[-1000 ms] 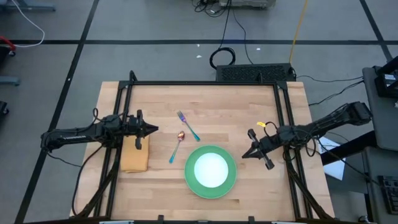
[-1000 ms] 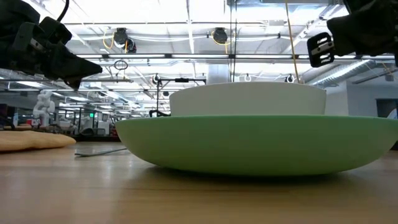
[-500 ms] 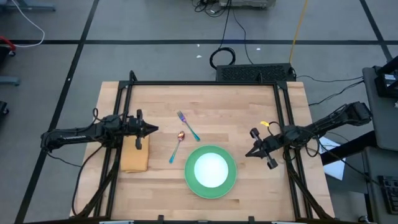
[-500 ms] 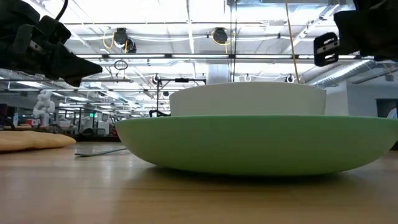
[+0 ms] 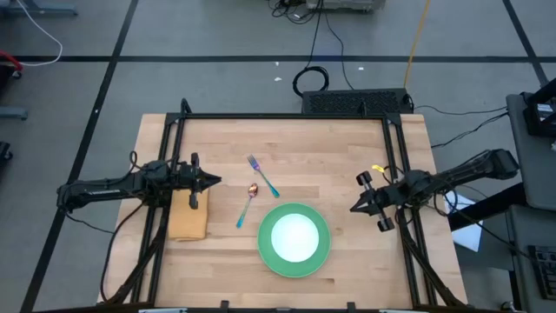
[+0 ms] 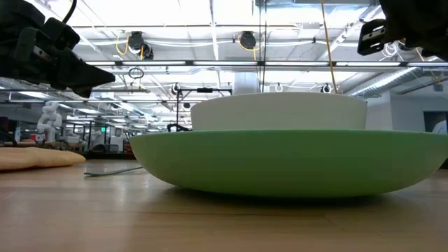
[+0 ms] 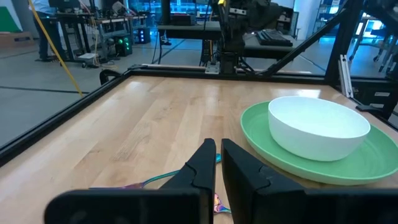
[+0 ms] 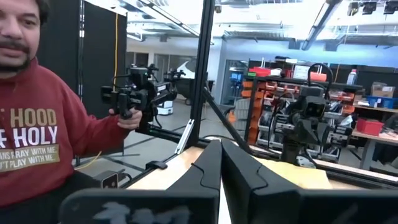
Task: Set table place
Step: Put the violet fork to the left of the green plate
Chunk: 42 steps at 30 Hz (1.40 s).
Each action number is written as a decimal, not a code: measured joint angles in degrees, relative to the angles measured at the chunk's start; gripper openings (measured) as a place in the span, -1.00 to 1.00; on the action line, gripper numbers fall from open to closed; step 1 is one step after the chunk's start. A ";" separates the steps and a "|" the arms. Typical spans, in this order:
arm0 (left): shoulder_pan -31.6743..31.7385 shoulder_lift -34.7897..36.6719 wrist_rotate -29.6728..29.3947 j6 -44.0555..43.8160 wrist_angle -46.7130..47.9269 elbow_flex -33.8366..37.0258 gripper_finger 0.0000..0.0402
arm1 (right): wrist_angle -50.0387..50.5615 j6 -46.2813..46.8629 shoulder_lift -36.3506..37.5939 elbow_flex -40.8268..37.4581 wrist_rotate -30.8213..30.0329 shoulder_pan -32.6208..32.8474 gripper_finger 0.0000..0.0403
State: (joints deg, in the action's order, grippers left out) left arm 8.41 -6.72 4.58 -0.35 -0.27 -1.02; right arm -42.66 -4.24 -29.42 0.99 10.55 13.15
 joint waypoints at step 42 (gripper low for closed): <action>16.62 -39.80 15.60 0.36 4.44 -30.36 -0.85 | 20.61 5.14 8.64 -0.11 -9.27 0.07 -1.00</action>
State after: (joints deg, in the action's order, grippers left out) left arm 25.03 -46.52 20.18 0.01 4.17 -31.38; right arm -22.05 0.90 -20.78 0.89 1.28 13.21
